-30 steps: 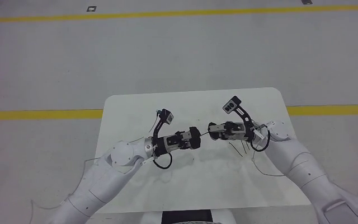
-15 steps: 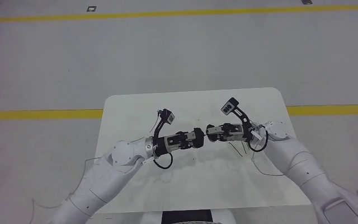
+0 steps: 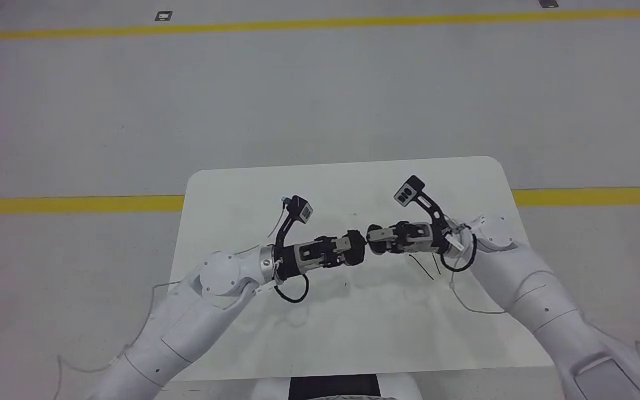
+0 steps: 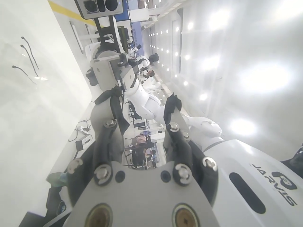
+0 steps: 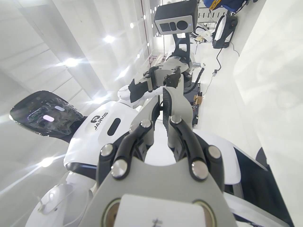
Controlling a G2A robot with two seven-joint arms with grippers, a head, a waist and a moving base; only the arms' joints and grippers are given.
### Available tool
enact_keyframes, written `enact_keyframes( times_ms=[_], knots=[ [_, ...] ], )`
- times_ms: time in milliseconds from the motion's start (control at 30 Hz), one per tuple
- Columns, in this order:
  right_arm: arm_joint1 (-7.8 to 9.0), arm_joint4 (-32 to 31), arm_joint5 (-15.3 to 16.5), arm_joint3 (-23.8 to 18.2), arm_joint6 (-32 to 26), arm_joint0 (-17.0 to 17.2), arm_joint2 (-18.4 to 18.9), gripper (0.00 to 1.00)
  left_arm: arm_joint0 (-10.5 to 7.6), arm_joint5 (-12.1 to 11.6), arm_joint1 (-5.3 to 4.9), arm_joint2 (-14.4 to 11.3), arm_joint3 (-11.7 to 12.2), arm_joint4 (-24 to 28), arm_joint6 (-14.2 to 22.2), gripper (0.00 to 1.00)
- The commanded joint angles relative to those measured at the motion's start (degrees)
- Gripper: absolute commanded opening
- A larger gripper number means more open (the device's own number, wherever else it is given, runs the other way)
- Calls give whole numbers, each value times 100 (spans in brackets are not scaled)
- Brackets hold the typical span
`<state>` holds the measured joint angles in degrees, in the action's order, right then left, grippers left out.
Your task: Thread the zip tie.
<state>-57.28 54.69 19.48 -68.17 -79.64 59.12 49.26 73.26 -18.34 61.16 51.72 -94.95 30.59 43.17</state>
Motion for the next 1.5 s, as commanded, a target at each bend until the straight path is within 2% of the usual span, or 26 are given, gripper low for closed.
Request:
enact_keyframes(
  times_ms=[0, 700, 1000, 1467],
  knots=[
    [-9, -17, 0, 0, 0, 5, 9, 0, 1, 4, 2, 1, -1, 1, -2, 36],
    [-38, -66, 0, -30, 0, 28, -38, 0, -32, 72, 23, 4, 60, -16, 13, 27],
    [-26, -80, 0, -70, 0, 35, -39, 0, -44, 80, 33, 3, 93, 0, 33, 15],
    [-11, -83, 0, -160, 0, 81, 24, 0, -58, 90, 51, -29, 153, -5, 66, 14]
  ],
)
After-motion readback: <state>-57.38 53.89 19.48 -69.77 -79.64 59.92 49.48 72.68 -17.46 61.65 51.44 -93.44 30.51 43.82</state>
